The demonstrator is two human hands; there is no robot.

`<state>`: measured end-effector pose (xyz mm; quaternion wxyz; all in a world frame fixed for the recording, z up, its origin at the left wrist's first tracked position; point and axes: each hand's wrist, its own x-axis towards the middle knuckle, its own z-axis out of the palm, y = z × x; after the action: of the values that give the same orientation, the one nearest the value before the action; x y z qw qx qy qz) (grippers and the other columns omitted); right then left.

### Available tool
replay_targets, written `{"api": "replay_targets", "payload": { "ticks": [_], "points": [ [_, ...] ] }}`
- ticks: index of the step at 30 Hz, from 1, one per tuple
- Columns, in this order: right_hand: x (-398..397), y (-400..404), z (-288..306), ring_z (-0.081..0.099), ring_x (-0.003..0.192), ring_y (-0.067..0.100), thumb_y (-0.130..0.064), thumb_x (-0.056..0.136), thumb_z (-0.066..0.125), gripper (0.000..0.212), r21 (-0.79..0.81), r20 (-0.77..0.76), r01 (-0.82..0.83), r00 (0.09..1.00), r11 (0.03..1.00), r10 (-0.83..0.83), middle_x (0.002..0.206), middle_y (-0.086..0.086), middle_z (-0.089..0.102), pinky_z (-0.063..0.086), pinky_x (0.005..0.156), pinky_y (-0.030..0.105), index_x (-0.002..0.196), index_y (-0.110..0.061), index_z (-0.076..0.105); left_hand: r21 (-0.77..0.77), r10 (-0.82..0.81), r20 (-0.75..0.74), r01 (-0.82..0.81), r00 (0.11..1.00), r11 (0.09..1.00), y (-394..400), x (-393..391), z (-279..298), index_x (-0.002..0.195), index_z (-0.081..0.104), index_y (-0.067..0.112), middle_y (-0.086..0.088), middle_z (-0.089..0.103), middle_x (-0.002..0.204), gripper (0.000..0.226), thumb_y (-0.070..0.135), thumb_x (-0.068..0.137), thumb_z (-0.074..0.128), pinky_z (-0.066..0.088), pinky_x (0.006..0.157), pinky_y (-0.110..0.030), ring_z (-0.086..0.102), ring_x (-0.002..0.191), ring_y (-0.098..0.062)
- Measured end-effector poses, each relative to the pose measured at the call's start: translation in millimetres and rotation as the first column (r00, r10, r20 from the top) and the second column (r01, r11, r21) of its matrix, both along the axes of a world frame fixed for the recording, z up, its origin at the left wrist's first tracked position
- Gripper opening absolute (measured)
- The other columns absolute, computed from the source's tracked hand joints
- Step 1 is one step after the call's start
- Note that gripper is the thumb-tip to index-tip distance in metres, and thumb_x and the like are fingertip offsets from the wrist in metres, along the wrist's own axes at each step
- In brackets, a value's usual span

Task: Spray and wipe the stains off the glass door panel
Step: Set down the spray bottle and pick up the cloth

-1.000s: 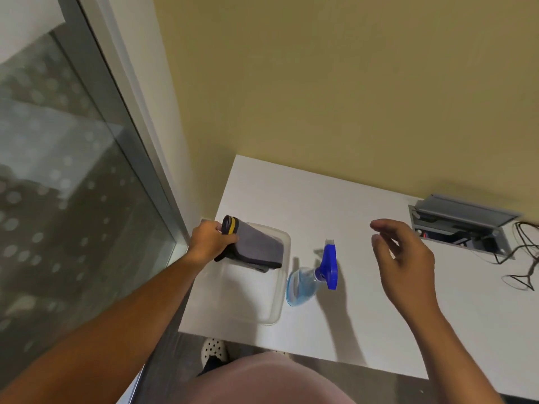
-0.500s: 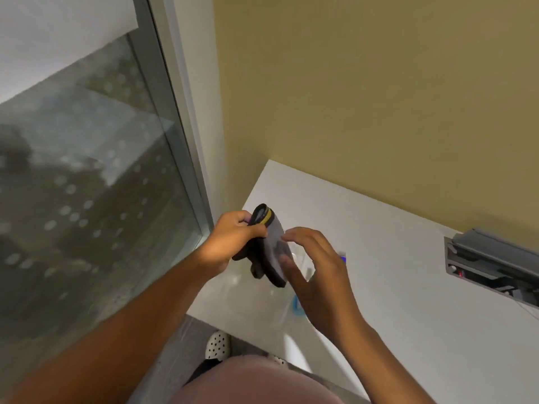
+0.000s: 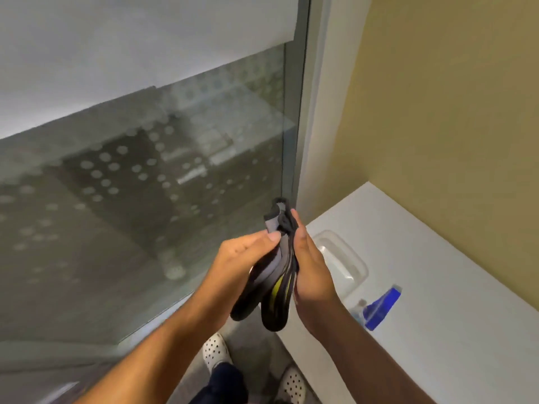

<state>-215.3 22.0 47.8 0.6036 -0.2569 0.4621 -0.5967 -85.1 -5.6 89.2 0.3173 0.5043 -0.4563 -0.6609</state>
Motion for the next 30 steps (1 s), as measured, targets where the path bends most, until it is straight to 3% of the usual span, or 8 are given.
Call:
{"api": "replay_targets", "payload": {
  "ticks": [3,6,9,13,15,20,27,30],
  "points": [
    [37,2,2,0.060,0.135,0.033,-0.055,0.097,0.050,0.066,0.135,0.290,-0.132,0.953,0.982,0.088,0.140,0.018,0.066,0.039,0.121,0.052,0.145,-0.010,0.059,-0.209,0.121,0.177,-0.082,0.977,0.974,21,29,-7,0.115,0.084,0.027,0.008,0.078,0.115,0.028,0.042,0.093,0.077,0.055,0.097,-0.025,0.074,0.110,-0.007],
    [78,6,2,0.059,0.135,0.038,-0.059,0.096,0.050,0.072,0.187,0.393,-0.281,0.900,0.941,0.191,0.139,0.026,0.065,0.035,0.123,0.053,0.139,-0.003,0.063,-0.366,0.357,0.319,-0.234,0.878,0.901,42,61,-8,0.116,0.082,0.031,0.012,0.074,0.111,0.024,0.034,0.092,0.083,0.050,0.094,-0.014,0.069,0.107,0.005],
    [119,13,9,0.061,0.133,0.038,-0.062,0.092,0.051,0.078,0.172,0.452,-0.431,0.833,0.886,0.318,0.137,0.026,0.065,0.045,0.115,0.048,0.140,-0.002,0.061,-0.423,0.522,0.345,-0.368,0.780,0.828,67,98,-5,0.108,0.083,0.036,0.014,0.076,0.105,0.016,0.030,0.093,0.081,0.051,0.092,-0.016,0.071,0.104,0.003],
    [172,33,19,0.067,0.125,0.038,-0.075,0.077,0.068,0.096,0.165,0.216,-0.569,0.818,0.806,0.533,0.135,0.025,0.067,0.050,0.110,0.056,0.142,-0.006,0.053,-0.337,0.689,0.205,-0.611,0.695,0.717,108,154,-1,0.103,0.087,0.036,0.011,0.082,0.106,0.014,0.030,0.095,0.078,0.060,0.102,-0.041,0.077,0.107,-0.012],
    [196,49,22,0.070,0.121,0.035,-0.064,0.083,0.071,0.080,0.134,0.107,-0.651,0.759,0.747,0.643,0.130,0.023,0.070,0.053,0.106,0.055,0.138,-0.008,0.054,-0.280,0.733,0.120,-0.686,0.669,0.672,134,178,8,0.107,0.087,0.025,0.000,0.084,0.107,0.017,0.020,0.100,0.073,0.061,0.102,-0.048,0.080,0.106,-0.021],
    [263,100,42,0.071,0.120,0.033,-0.029,0.103,0.059,0.034,0.060,0.052,-0.781,0.625,0.622,0.779,0.125,0.018,0.074,0.056,0.102,0.048,0.132,-0.011,0.063,-0.262,0.840,0.066,-0.803,0.538,0.535,206,243,25,0.105,0.085,0.019,-0.005,0.086,0.099,0.021,0.011,0.104,0.065,0.064,0.091,-0.044,0.082,0.097,-0.021],
    [364,175,76,0.075,0.111,0.027,-0.033,0.111,0.044,0.037,0.131,-0.044,-0.819,0.557,0.558,0.829,0.117,0.012,0.079,0.059,0.093,0.041,0.126,-0.010,0.070,-0.323,0.934,0.013,-0.882,0.358,0.343,330,365,39,0.098,0.078,0.013,-0.013,0.084,0.098,0.019,0.020,0.106,0.062,0.062,0.092,-0.049,0.077,0.091,-0.022],
    [403,203,92,0.076,0.110,0.025,-0.033,0.111,0.045,0.037,0.118,-0.125,-0.859,0.485,0.498,0.866,0.115,0.011,0.080,0.057,0.097,0.042,0.123,-0.010,0.071,-0.367,0.945,0.031,-0.876,0.326,0.314,385,418,48,0.099,0.071,0.004,-0.006,0.082,0.090,0.025,0.022,0.108,0.058,0.061,0.076,-0.034,0.074,0.083,-0.015]
  ]
}}
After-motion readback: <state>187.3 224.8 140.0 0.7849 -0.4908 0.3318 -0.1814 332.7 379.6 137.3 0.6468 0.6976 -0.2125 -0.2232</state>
